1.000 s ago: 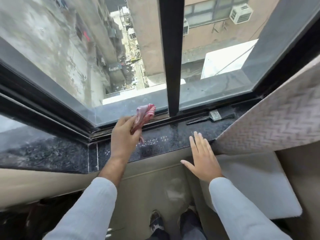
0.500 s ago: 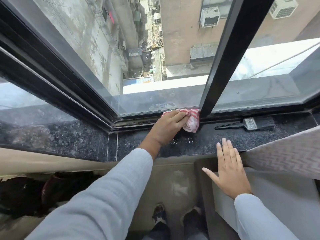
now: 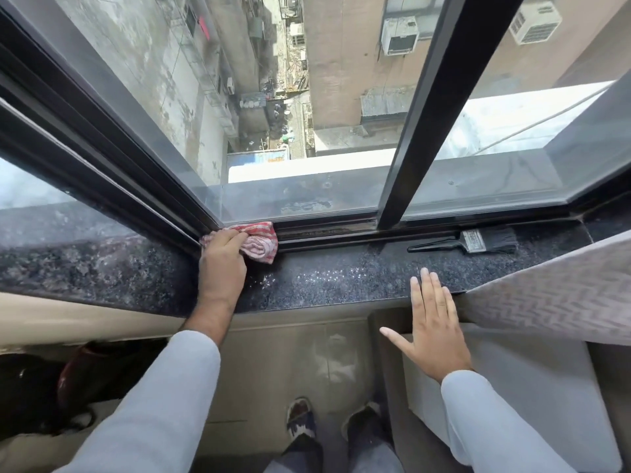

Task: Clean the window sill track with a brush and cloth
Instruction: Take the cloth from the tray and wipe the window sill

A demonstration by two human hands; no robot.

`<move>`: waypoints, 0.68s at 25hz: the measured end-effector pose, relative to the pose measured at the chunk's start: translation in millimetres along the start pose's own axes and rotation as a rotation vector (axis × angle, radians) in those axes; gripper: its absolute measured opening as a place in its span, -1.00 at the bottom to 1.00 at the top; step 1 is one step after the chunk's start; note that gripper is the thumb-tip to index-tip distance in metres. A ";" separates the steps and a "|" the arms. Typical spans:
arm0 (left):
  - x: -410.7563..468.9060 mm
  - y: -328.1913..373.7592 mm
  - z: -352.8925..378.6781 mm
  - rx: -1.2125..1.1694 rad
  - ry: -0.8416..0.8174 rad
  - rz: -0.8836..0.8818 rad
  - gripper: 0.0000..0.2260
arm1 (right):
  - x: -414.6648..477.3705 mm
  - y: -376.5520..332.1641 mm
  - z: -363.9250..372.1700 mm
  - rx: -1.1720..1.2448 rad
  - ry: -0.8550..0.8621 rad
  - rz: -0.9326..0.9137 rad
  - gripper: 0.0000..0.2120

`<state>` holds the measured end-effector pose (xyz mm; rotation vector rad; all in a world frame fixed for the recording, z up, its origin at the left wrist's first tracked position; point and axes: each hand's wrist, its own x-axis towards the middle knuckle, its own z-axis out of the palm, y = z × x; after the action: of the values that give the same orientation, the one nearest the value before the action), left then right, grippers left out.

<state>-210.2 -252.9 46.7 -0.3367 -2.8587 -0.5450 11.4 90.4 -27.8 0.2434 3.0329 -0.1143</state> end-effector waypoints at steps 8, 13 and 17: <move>9.8 146.7 34.1 -0.147 -0.183 0.189 -0.64 | -2.4 -1.5 -5.9 0.000 -0.021 0.001 0.12; 30.1 182.7 31.9 -0.187 -0.352 0.197 -0.67 | -2.5 -1.1 -9.7 0.004 -0.036 0.002 0.12; 28.7 162.8 12.8 -0.195 -0.293 0.256 -0.66 | -2.5 0.2 -11.2 0.026 -0.050 -0.005 0.13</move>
<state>-197.1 -95.3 96.6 -0.8680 -2.9713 -0.7804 12.9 91.1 -16.3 0.2319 2.9845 -0.1571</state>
